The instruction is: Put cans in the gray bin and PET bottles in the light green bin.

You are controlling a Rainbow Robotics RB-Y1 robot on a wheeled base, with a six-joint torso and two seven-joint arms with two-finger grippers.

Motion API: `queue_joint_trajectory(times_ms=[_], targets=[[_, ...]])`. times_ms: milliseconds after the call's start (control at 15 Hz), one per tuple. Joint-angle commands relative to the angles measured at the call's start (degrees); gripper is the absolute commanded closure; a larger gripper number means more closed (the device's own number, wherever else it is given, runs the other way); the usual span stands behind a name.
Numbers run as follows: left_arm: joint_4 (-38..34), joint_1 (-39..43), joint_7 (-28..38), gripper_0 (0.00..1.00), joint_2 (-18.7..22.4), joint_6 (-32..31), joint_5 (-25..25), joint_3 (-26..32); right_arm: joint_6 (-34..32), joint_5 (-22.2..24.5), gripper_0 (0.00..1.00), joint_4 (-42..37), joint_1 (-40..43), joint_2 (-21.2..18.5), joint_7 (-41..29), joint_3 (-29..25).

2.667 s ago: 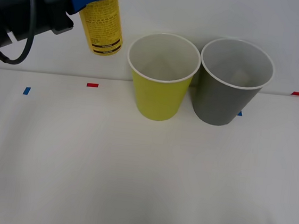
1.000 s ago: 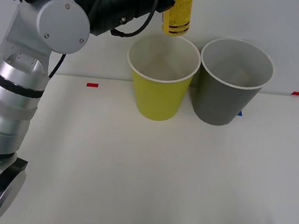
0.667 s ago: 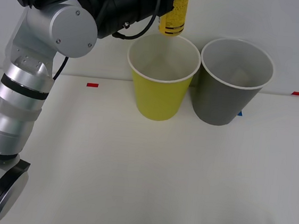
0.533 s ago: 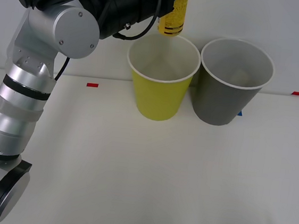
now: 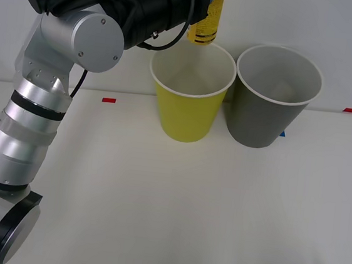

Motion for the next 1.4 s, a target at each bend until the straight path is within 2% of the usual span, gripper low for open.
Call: queue_joint_trajectory(times_ms=[67,1133,1400], targets=[[0.0,0.09,0.08,0.0,-0.12,-0.1,0.42,-0.06,0.0,0.0,0.0,0.0,0.0,0.0,0.0,0.0],[-0.09,0.09,0.08,0.0,1.11,-1.15,2.62,0.03,0.0,0.0,0.0,0.0,0.0,0.0,0.0,0.0],[-2.55,2.02,-0.54,0.0,6.3,-1.41,8.6,0.03,0.0,0.0,0.0,0.0,0.0,0.0,0.0,0.0]])
